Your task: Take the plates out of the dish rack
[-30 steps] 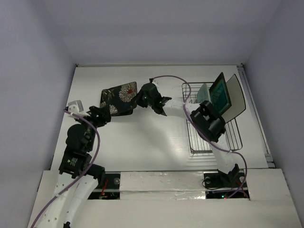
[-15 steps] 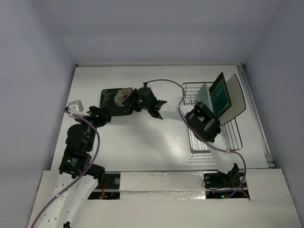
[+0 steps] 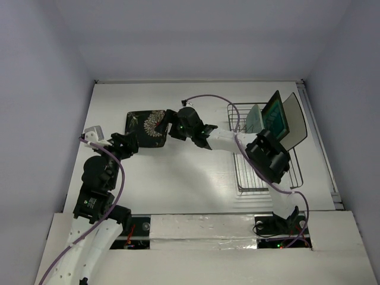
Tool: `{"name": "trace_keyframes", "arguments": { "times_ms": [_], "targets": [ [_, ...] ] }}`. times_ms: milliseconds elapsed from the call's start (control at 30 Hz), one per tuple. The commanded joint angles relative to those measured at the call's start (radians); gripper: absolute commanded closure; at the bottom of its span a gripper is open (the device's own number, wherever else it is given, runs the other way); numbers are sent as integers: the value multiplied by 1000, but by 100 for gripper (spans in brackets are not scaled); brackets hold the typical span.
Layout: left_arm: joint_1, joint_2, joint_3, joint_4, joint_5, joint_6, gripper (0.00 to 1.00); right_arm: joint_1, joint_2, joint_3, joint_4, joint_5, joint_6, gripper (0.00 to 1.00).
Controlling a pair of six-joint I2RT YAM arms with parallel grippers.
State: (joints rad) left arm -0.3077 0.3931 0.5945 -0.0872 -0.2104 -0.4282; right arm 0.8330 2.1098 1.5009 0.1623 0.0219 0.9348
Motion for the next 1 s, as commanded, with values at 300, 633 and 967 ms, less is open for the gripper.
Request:
{"name": "trace_keyframes", "arguments": {
  "times_ms": [300, 633, 967],
  "targets": [
    [1, -17, -16, 53, 3, -3, 41, 9, -76, 45, -168, 67, -208, 94],
    [1, -3, -16, 55, 3, -3, 41, 9, 12, 39, -126, 23, -188, 63],
    [1, -2, -16, 56, 3, -3, 41, 0, 85, 107, -152, 49, -179, 88]
  ]
}}
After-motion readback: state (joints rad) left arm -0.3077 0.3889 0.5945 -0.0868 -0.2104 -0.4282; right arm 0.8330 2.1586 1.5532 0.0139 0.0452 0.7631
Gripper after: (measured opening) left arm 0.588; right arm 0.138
